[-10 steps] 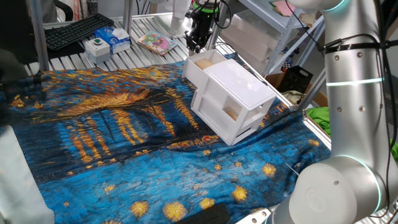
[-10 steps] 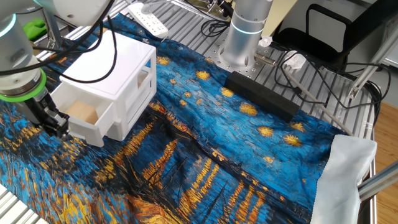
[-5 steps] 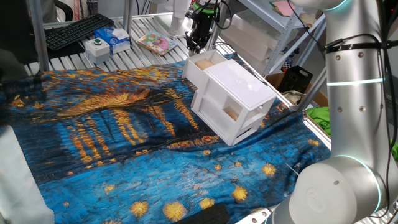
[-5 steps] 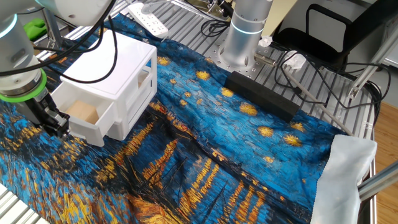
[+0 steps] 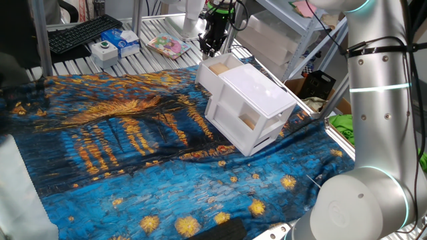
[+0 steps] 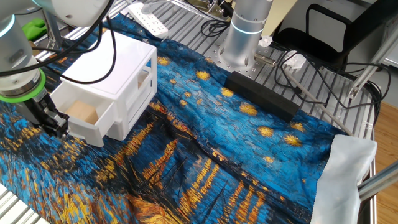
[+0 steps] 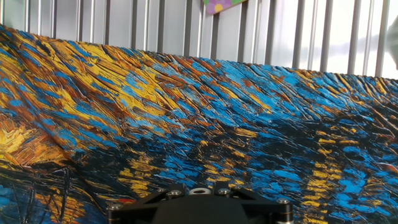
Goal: Put things in the drawer
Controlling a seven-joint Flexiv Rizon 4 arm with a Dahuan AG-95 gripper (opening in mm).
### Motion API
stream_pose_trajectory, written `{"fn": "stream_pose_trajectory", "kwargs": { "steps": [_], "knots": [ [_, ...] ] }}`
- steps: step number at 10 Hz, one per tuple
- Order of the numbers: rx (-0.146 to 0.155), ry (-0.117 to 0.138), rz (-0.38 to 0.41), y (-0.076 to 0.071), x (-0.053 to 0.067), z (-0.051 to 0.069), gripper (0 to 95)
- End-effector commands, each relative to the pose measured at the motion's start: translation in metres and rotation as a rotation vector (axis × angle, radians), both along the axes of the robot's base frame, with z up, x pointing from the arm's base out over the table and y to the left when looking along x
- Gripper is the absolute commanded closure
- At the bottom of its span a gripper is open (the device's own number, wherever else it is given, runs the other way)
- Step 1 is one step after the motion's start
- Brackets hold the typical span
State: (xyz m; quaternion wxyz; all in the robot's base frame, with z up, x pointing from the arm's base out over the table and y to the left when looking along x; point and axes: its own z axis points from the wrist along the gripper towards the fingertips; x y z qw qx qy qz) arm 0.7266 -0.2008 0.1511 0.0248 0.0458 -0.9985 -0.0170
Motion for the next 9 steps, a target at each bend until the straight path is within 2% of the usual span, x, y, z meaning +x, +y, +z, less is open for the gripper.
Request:
{"fn": "stream_pose_trajectory", "kwargs": {
  "steps": [1, 8, 9],
  "knots": [
    [0.001, 0.002, 0.0, 0.0006, 0.0004, 0.0008, 95.0],
    [0.007, -0.012, 0.02, 0.0, 0.0012, 0.0025, 95.0],
    [0.012, -0.026, 0.019, -0.0004, 0.0011, 0.0023, 95.0]
  ]
}}
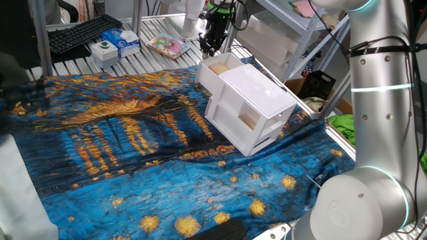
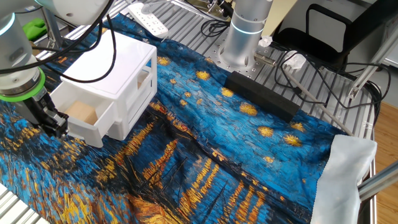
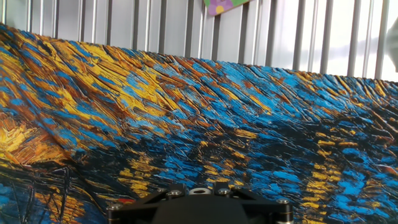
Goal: Put things in the drawer
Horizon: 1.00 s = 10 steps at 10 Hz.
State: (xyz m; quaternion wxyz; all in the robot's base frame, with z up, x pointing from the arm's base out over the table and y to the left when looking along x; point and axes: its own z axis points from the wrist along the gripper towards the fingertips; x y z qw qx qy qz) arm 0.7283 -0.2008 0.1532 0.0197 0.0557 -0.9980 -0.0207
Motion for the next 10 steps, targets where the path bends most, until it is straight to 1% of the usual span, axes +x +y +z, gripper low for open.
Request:
{"fn": "stream_pose_trajectory", "kwargs": {
  "steps": [1, 3, 4, 8, 10],
  "knots": [
    [0.008, -0.02, 0.003, -0.0012, -0.0007, -0.0001, 95.0],
    [0.01, -0.024, 0.006, -0.0017, -0.0008, 0.0002, 95.0],
    [0.015, -0.029, 0.007, -0.0025, -0.001, 0.0003, 95.0],
    [0.016, -0.052, 0.002, -0.0031, -0.0028, 0.0009, 95.0],
    [0.016, -0.054, 0.003, -0.0038, -0.0049, 0.0009, 95.0]
  ]
}}
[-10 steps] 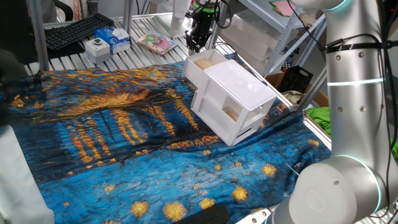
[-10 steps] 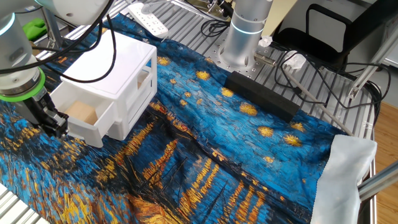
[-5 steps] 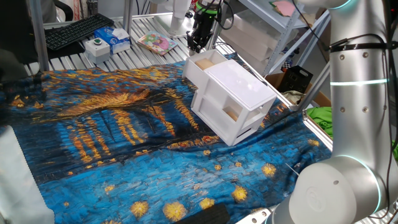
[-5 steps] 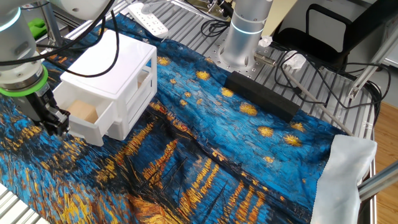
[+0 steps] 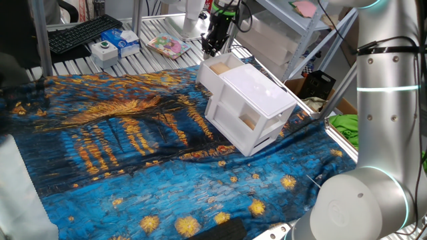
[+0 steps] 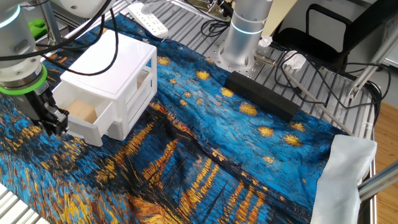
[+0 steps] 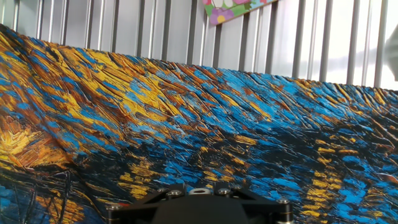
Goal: Put things in the drawer
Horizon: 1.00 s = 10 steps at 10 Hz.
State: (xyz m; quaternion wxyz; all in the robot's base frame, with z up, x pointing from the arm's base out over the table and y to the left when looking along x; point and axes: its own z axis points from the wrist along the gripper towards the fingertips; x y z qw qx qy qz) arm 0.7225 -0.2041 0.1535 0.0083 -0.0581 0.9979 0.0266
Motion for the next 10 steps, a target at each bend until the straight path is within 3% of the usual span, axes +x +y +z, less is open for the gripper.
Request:
{"fn": "stream_pose_trajectory", "kwargs": {
  "steps": [1, 10],
  "knots": [
    [0.001, 0.001, -0.001, -0.001, -0.001, 0.001, 95.0],
    [-0.002, -0.022, -0.005, -0.003, -0.016, 0.001, 95.0]
  ]
}}
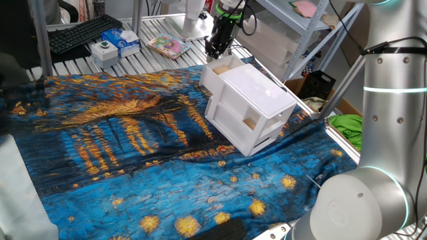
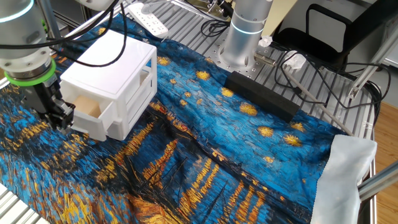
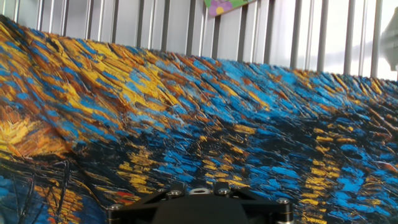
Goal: Put things in the drawer
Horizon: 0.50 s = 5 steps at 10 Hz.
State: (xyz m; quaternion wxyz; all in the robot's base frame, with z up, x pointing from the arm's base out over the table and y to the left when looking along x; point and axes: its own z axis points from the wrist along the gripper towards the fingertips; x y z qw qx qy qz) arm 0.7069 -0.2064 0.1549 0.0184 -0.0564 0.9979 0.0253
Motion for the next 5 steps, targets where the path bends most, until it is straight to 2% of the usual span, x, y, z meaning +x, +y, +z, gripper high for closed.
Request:
{"fn": "stream_pose_trajectory", "kwargs": {
  "steps": [1, 5],
  "knots": [
    [0.001, -0.001, -0.001, -0.0006, -0.0024, -0.0001, 95.0],
    [0.006, -0.013, -0.002, -0.0022, -0.0094, -0.0008, 95.0]
  ]
}}
